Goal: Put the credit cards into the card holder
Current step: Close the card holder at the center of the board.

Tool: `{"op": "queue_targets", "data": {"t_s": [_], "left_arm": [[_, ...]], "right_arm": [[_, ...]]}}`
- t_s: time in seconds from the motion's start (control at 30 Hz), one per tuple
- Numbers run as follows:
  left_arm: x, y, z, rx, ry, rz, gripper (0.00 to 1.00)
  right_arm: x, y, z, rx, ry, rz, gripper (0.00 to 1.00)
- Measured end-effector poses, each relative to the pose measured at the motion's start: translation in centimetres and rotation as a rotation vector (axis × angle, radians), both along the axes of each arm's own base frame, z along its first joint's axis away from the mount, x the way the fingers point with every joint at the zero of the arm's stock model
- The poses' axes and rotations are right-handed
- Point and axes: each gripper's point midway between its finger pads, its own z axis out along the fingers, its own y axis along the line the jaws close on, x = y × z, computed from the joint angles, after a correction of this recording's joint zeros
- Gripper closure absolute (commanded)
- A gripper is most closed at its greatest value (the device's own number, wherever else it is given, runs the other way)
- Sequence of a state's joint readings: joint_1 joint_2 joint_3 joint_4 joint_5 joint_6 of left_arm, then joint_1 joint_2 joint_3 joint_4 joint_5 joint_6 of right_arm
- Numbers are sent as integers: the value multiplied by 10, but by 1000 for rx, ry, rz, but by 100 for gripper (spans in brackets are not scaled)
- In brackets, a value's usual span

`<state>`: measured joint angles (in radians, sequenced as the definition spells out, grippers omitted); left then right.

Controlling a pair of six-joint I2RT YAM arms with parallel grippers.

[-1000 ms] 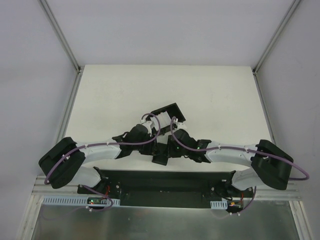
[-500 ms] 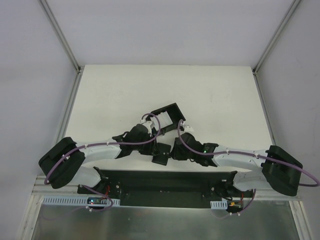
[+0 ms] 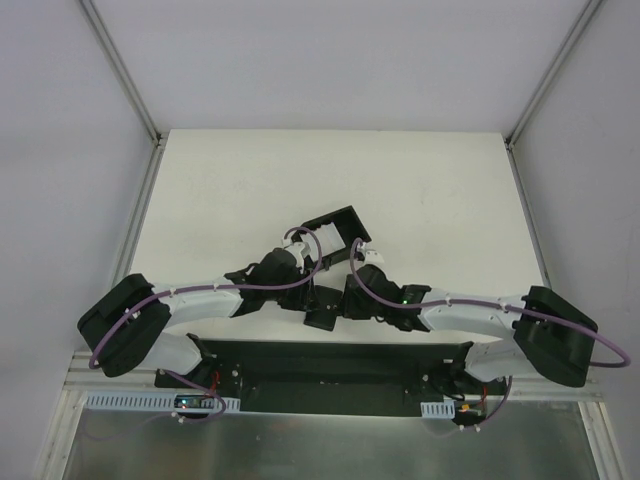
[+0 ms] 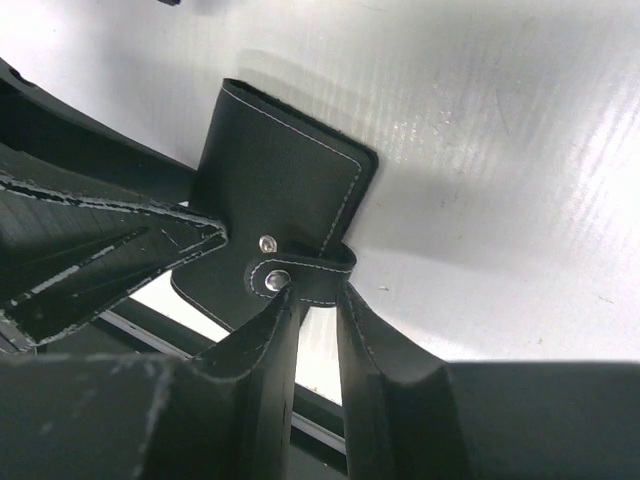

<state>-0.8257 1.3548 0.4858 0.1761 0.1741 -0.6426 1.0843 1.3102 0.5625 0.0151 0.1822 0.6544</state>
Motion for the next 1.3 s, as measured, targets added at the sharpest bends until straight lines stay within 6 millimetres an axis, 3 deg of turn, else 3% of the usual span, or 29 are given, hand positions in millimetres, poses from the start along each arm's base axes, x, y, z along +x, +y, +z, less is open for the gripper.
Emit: {"op": "queue_targets", "data": {"t_s": [0.4, 0.8, 1.13, 1.3], "left_arm": [[-2, -1, 0, 0, 0, -6, 61], [-2, -1, 0, 1, 0, -7, 60], [-2, -3, 2, -4, -5, -13, 57], [-3, -3, 2, -2, -4, -15, 58]], "right_arm": [[7, 19, 5, 24, -3, 13, 77], [6, 22, -2, 20, 13, 23, 78], [5, 20, 15, 48, -14, 19, 78], [2, 14, 13, 43, -11, 6, 78]]}}
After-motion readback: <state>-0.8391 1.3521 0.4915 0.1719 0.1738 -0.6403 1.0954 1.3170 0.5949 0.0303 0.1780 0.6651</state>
